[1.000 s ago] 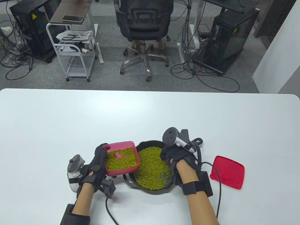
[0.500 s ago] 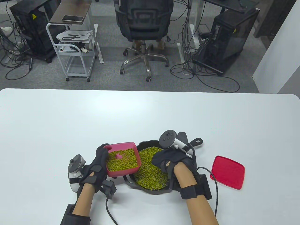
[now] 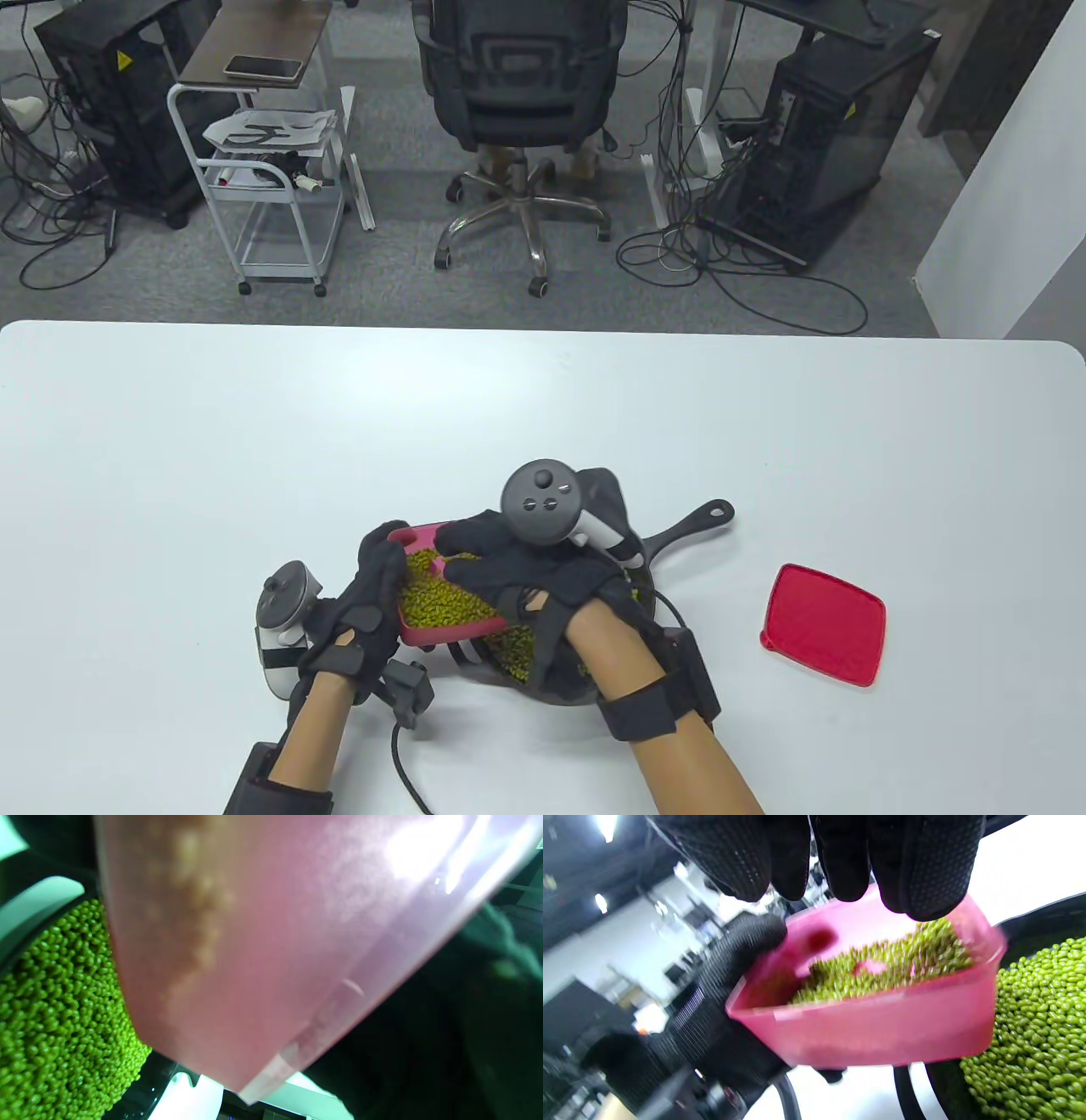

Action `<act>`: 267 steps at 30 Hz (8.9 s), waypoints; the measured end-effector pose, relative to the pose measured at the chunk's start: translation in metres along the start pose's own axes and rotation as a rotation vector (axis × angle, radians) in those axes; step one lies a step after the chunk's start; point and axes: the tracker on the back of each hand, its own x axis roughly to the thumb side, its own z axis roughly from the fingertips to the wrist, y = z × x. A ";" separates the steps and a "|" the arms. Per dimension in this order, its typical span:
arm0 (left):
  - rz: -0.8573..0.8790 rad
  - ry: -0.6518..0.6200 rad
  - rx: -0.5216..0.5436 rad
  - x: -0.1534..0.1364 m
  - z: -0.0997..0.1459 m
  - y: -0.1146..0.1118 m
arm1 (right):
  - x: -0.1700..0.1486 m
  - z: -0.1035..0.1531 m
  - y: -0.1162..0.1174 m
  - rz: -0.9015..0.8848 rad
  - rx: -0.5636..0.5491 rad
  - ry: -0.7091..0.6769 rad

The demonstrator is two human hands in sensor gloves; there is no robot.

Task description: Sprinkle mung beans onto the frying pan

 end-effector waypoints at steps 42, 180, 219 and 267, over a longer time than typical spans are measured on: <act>0.072 0.040 0.066 -0.007 -0.005 0.013 | -0.040 -0.010 -0.025 -0.132 -0.095 0.121; -0.001 0.018 -0.070 0.000 0.006 -0.014 | -0.064 0.078 -0.046 0.399 0.010 0.108; 0.132 0.001 -0.183 -0.009 0.004 -0.028 | 0.007 0.024 0.005 0.456 0.135 -0.076; 0.142 -0.057 -0.217 -0.011 -0.009 -0.047 | -0.130 0.051 0.048 -0.676 -0.342 0.193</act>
